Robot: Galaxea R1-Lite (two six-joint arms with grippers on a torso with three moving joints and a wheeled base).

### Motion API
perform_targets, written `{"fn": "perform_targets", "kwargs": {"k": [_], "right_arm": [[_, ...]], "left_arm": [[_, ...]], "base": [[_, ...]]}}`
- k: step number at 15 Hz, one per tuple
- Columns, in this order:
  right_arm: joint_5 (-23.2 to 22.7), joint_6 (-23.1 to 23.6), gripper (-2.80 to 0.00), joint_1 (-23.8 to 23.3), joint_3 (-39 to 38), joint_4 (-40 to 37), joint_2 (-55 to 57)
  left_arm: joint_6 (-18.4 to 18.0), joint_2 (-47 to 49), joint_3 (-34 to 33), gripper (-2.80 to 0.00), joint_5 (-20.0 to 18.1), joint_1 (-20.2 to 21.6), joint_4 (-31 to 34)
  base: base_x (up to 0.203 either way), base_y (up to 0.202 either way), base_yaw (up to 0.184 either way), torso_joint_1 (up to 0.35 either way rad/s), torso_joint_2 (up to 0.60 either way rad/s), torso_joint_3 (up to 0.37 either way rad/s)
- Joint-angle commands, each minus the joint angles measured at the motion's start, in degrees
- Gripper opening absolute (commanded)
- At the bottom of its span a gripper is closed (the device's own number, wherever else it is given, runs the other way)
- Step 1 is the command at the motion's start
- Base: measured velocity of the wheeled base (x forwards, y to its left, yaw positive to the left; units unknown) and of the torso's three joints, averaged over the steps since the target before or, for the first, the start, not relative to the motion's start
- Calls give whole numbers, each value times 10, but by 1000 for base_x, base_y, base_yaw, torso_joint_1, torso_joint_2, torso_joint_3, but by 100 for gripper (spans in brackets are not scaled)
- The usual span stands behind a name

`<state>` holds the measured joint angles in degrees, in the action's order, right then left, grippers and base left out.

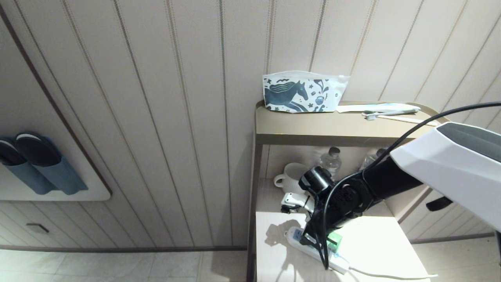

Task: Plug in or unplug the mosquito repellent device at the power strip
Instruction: Insert the plug into the socket

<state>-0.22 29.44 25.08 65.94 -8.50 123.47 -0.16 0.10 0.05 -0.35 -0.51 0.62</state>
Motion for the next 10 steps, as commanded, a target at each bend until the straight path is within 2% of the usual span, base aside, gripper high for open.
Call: {"fn": "perform_targets", "kwargs": {"k": [1,7,10], "right_arm": [[0,1,-280,-2,-13,11,-21],[-2,1,-280,-21,-31,14,-25],[-2,1,-280,-17,-34,25,-26]], "left_arm": [[0,1,1,-280,0,0,0],[0,1,0,-280,0,0,0],[0,1,0,-280,0,1,0]], "base": [[0,0,0,0,0,0],[0,0,0,0,0,0],[0,0,0,0,0,0]]}}
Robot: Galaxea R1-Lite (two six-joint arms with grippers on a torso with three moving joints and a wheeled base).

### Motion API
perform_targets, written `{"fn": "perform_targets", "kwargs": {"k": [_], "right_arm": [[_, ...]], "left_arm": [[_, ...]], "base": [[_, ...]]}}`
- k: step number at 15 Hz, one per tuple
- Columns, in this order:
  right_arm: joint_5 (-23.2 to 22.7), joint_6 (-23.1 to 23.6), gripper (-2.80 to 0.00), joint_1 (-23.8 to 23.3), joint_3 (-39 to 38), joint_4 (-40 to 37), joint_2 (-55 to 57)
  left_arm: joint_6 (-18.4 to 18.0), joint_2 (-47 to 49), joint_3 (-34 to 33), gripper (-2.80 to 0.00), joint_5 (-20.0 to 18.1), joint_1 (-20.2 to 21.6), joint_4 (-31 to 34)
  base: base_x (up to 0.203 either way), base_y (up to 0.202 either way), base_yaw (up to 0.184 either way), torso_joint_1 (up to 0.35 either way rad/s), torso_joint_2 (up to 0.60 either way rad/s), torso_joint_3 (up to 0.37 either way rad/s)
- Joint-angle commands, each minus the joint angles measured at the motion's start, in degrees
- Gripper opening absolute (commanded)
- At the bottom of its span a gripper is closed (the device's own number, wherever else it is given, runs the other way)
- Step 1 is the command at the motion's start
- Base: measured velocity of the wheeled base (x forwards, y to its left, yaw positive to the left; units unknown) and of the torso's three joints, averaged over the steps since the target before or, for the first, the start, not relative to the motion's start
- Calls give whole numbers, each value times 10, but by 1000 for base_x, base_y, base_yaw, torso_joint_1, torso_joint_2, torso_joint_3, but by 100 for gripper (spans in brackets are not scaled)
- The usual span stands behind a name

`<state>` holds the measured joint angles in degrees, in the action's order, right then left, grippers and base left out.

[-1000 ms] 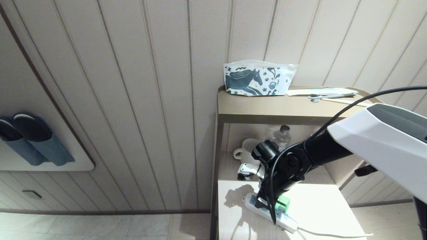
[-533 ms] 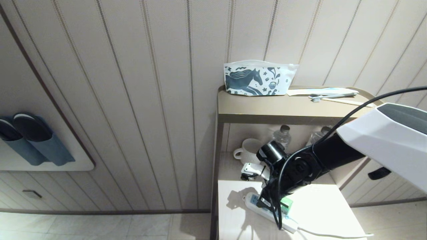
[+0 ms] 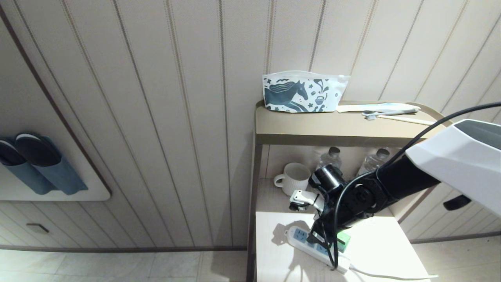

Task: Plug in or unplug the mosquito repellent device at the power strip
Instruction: Insert the plug into the socket

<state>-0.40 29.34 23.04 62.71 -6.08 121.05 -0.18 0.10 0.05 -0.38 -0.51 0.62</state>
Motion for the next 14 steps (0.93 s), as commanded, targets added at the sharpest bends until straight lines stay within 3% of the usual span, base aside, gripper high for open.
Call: {"fn": "perform_targets", "kwargs": {"k": [1,14], "right_arm": [[-3,2,-280,5,-1,1,-4],[-21,2,-280,13,2,2,16]], "left_arm": [[0,1,0,-280,0,0,0],[0,1,0,-280,0,1,0]], "base": [[0,0,0,0,0,0],[0,0,0,0,0,0]]}}
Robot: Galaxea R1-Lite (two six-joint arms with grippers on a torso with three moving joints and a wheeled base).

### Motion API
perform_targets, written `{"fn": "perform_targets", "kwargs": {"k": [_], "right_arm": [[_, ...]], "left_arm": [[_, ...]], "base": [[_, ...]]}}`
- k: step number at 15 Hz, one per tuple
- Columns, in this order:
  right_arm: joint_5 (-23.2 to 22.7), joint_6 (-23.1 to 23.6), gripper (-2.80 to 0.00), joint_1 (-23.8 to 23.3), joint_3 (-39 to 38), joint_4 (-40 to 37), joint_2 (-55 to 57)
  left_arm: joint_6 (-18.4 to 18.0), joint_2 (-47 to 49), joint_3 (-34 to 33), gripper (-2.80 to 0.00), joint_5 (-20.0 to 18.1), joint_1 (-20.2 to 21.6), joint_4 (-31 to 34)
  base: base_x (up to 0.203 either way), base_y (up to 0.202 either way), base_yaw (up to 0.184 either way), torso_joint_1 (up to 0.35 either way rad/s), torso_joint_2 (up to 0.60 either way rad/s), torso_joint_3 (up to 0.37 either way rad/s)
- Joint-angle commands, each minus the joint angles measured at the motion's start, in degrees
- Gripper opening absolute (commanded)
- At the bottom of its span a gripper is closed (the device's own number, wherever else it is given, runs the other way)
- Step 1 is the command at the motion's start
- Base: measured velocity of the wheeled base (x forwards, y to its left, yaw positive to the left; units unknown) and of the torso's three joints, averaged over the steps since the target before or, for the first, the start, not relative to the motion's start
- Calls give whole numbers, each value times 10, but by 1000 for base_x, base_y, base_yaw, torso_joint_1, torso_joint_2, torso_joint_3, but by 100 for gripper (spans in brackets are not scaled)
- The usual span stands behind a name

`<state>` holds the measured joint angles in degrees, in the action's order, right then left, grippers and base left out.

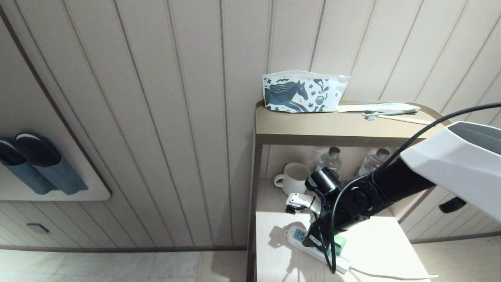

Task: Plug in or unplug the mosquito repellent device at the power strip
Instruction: Insert the plug into the socket

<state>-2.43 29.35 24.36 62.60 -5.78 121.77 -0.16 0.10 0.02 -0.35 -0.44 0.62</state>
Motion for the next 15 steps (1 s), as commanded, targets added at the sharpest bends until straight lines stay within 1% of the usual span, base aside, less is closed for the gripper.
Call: {"fn": "perform_targets", "kwargs": {"k": [1,9,15], "right_arm": [[0,2,-280,0,5,-1,11],[0,2,-280,0,18,-1,15],[0,2,-280,0,14,0,14]], "left_arm": [[0,1,0,-280,0,-1,0],[0,1,0,-280,0,0,0],[0,1,0,-280,0,0,0]], "base": [[0,0,0,0,0,0],[0,0,0,0,0,0],[0,0,0,0,0,0]]}}
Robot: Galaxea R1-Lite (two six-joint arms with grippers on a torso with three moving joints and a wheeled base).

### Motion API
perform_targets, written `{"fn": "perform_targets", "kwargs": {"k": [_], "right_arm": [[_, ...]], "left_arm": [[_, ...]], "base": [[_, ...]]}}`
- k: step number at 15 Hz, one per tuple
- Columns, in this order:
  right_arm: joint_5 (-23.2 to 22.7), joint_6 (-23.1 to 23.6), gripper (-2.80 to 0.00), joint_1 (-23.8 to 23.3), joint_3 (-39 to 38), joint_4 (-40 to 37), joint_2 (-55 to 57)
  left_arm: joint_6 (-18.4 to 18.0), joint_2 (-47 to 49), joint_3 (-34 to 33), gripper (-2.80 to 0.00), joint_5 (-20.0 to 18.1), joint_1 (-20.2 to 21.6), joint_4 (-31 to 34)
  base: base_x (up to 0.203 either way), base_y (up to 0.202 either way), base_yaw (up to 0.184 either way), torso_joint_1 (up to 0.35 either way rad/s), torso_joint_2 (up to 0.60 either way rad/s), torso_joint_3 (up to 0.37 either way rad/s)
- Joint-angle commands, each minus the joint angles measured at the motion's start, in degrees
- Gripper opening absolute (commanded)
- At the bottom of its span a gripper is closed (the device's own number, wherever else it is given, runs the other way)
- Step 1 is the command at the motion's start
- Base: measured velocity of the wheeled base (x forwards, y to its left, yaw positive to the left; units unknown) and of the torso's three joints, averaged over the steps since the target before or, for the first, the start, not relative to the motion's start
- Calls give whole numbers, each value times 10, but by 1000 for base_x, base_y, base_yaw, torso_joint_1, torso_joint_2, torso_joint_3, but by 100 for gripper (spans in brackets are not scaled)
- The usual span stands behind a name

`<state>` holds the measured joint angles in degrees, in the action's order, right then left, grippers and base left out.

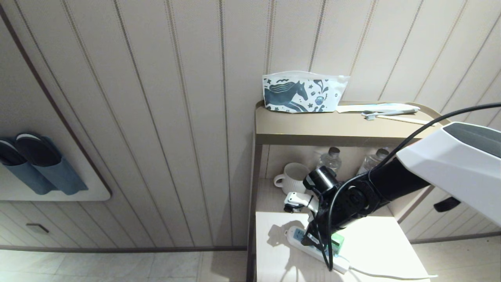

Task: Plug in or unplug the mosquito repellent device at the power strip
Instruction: Insert the plug into the socket

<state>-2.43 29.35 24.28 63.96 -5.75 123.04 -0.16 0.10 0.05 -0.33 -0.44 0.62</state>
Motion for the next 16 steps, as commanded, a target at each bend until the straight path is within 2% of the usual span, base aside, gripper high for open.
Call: {"fn": "perform_targets", "kwargs": {"k": [1,16], "right_arm": [[0,2,-280,1,4,0,1],[1,3,-280,1,10,-1,-1]], "left_arm": [[0,1,0,-280,0,0,0],[0,1,0,-280,0,-1,0]], "base": [[0,0,0,0,0,0],[0,0,0,0,0,0]]}}
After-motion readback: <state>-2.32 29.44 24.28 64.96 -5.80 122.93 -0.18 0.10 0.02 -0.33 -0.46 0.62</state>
